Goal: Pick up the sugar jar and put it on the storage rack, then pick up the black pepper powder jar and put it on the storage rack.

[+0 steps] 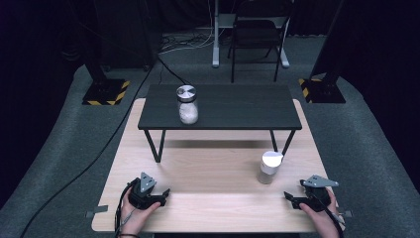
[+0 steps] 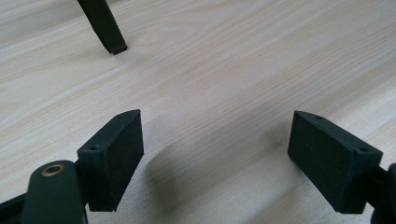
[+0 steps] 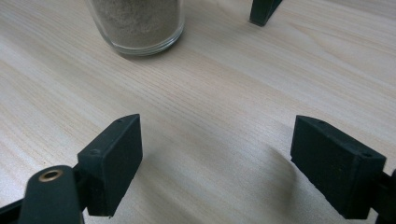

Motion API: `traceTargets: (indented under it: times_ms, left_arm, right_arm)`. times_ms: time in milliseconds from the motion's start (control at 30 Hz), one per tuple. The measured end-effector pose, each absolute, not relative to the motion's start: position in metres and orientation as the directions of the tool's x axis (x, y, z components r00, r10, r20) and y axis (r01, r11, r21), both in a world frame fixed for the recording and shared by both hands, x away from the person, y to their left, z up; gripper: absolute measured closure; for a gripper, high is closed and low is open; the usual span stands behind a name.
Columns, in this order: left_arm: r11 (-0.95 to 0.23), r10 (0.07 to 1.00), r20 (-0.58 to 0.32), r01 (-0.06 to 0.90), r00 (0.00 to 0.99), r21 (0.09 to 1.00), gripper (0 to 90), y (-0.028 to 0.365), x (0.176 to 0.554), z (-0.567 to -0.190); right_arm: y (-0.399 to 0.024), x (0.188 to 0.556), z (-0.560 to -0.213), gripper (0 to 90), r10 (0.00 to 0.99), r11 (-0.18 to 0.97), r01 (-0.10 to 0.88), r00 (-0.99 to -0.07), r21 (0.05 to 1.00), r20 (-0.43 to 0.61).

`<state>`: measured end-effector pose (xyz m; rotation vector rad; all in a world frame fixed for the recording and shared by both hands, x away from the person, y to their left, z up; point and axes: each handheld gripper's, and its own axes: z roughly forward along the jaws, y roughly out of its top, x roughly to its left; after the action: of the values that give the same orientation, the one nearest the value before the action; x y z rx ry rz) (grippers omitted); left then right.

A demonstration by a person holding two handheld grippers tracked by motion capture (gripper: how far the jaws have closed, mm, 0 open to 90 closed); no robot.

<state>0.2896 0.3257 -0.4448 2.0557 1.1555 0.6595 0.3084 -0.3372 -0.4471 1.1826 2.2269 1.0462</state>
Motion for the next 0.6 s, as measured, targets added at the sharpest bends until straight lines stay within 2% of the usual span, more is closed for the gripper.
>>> traceTargets:
  times_ms: [600]
  left_arm:
    - [-0.376, 0.872, 0.097, 0.529, 0.480, 0.761, 18.2, 0.3262, 0.2899, -0.4447]
  right_arm:
    - [-0.3369, 0.3085, -0.4470, 15.9, 0.831, 0.359, 0.525, -0.556, 0.772, -0.009]
